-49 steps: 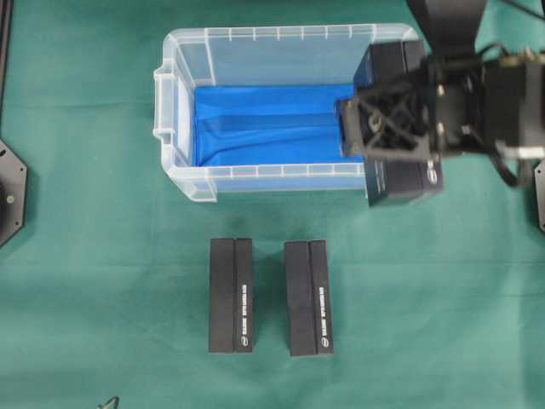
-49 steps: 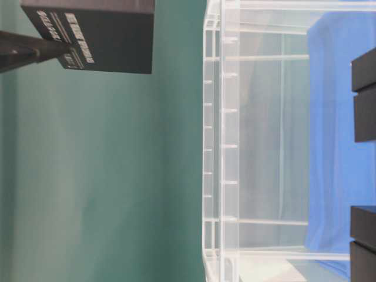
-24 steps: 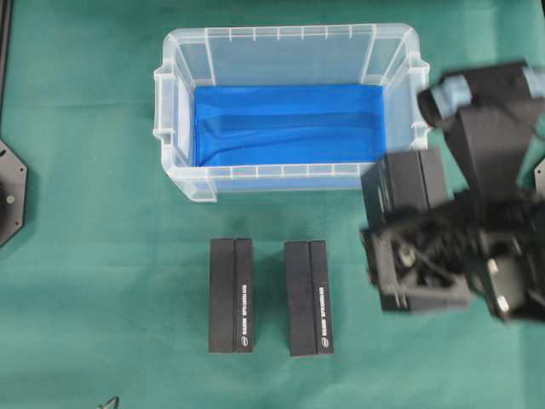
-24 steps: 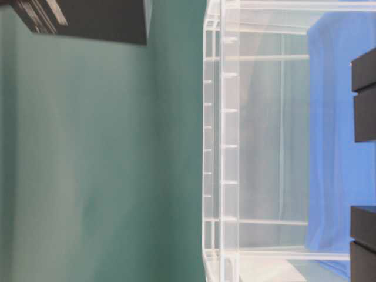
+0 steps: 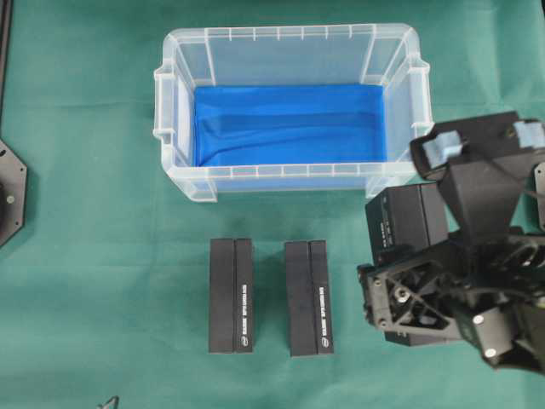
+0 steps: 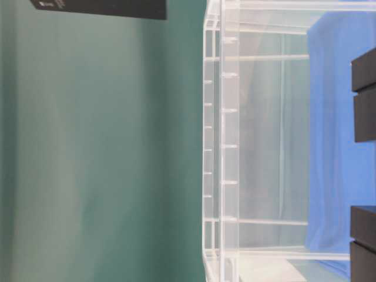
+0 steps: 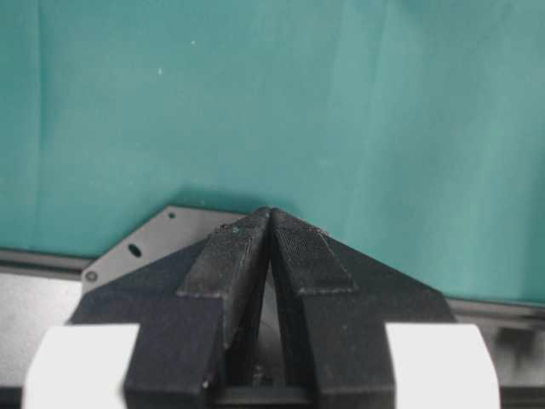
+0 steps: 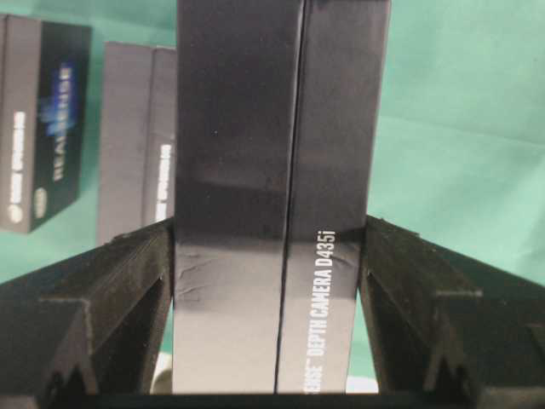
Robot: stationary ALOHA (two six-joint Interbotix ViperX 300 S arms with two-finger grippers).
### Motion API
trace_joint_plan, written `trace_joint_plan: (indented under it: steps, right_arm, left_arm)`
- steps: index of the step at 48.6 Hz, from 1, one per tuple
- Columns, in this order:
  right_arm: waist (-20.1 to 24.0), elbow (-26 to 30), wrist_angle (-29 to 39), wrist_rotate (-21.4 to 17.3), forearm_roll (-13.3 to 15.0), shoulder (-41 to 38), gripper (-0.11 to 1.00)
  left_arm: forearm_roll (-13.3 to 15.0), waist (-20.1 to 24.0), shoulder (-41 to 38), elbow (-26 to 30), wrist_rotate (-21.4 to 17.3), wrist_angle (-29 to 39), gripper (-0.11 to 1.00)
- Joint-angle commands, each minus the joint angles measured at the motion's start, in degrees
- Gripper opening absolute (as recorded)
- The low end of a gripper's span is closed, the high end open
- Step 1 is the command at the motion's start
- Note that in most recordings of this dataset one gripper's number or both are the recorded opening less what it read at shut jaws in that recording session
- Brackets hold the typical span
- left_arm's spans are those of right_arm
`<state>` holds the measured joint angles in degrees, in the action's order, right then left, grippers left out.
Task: Take the box out of the case with the right arm.
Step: 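Carry the box forward and lower it onto the cloth right of the others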
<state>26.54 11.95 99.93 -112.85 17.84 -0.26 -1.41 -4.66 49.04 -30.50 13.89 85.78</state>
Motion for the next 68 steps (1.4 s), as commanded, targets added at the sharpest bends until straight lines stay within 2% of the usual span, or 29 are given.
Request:
trace_joint_plan:
  steps: [1, 6, 15, 27, 35, 44, 68]
  right_arm:
    - [0.1, -0.5, -0.9, -0.2, -0.5, 0.3, 0.65]
    - [-0.2, -3.3, -3.5, -1.4, -2.6, -0.3, 0.65]
    - [-0.2, -12.0, -11.3, -7.3, -5.6, -0.9, 0.65]
    - [-0.3, -22.1, -23.5, -12.7, -5.7, -1.2, 0.66]
    - [-0.3, -27.6, -30.2, -14.4, -5.9, -2.6, 0.65]
    - [-0.9, -29.9, -36.0, -14.6, -5.9, -4.3, 0.65]
    - [-1.0, -30.6, -36.5, -14.6, -5.9, -4.7, 0.65]
  left_arm:
    - [-0.2, -0.1, -0.3, 0.6, 0.1, -0.3, 0.02]
    - [-0.2, -0.1, -0.3, 0.6, 0.1, -0.3, 0.02]
    - [-0.2, -0.1, -0.3, 0.6, 0.1, -0.3, 0.02]
    - [-0.2, -0.1, -0.4, 0.6, 0.1, -0.3, 0.02]
    - [-0.2, -0.1, -0.4, 0.5, 0.1, -0.3, 0.02]
    - [-0.2, -0.1, -0.4, 0.5, 0.1, -0.3, 0.02]
    - [-0.2, -0.1, -0.2, 0.5, 0.0, -0.3, 0.02]
